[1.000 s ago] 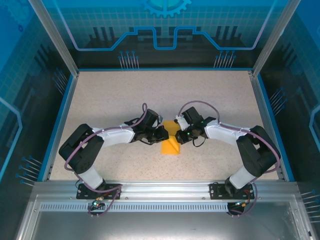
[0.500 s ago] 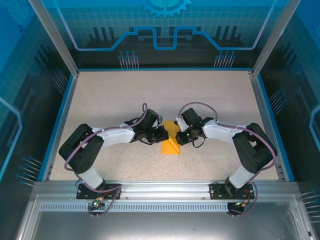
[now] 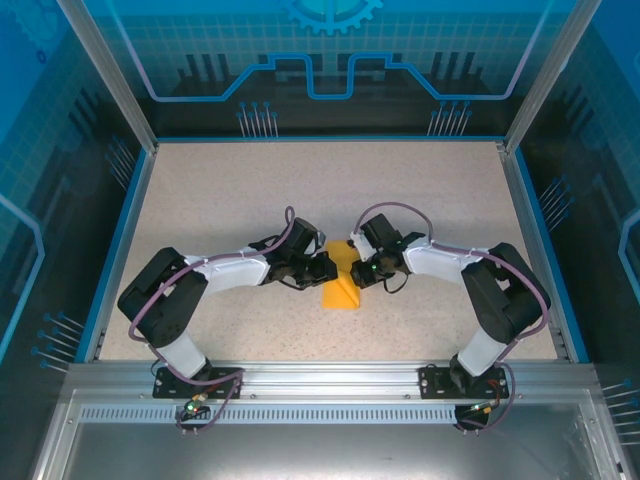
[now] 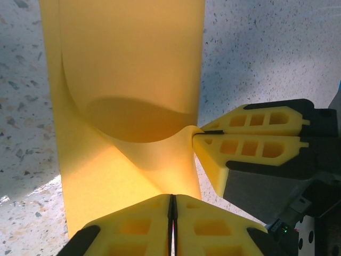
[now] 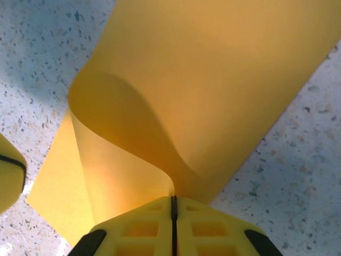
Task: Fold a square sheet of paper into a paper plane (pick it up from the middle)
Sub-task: Fold the triangle a second time at the center of the table.
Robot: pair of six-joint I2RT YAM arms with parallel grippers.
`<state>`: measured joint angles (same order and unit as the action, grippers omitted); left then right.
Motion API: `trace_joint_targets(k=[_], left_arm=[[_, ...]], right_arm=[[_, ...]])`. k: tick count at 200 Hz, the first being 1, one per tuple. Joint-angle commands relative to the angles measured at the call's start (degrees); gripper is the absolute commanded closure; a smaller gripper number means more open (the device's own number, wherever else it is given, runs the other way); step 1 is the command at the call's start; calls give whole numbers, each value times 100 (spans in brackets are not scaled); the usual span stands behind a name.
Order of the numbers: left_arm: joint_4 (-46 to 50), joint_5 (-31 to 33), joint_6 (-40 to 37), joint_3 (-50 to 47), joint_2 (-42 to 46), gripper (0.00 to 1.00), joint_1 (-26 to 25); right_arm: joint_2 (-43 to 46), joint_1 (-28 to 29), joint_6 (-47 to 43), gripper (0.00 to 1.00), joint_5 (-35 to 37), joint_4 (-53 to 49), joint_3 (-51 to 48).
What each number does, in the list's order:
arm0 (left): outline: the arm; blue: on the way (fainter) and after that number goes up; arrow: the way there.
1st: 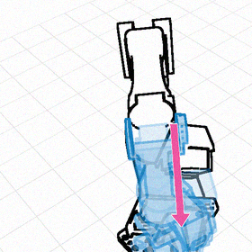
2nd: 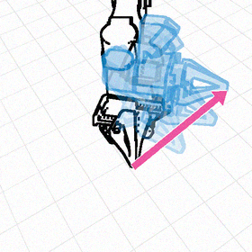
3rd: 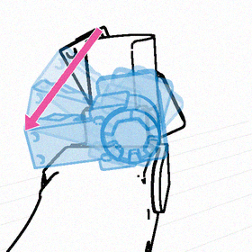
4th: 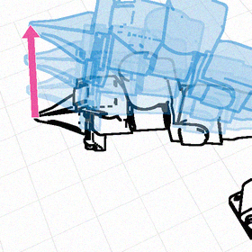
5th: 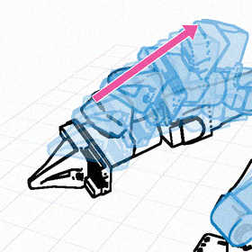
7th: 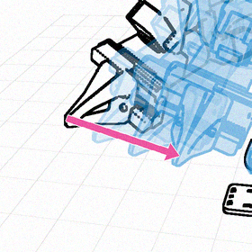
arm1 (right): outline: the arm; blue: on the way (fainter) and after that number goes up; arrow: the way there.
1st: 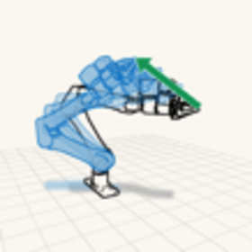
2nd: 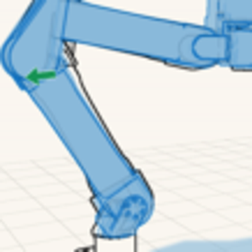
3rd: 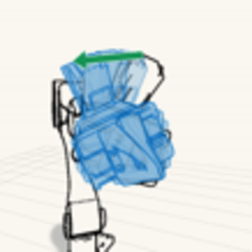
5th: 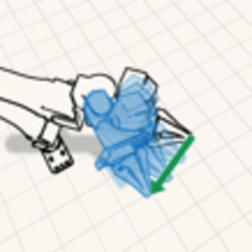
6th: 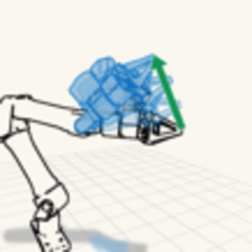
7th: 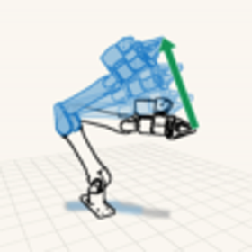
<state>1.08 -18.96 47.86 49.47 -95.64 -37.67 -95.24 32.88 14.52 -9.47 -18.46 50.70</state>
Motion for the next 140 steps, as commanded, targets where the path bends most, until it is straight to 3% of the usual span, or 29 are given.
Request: trace_joint_targets(k=[1, 140], left_arm=[[100, -145, -115, 179, -56, 89, -53], [115, -189, -50, 220, -133, 91, -65]], right_arm=[[123, -98, 7, 92, -107, -54, 107], [-209, -98, 37, 92, 66, -84, 112]])
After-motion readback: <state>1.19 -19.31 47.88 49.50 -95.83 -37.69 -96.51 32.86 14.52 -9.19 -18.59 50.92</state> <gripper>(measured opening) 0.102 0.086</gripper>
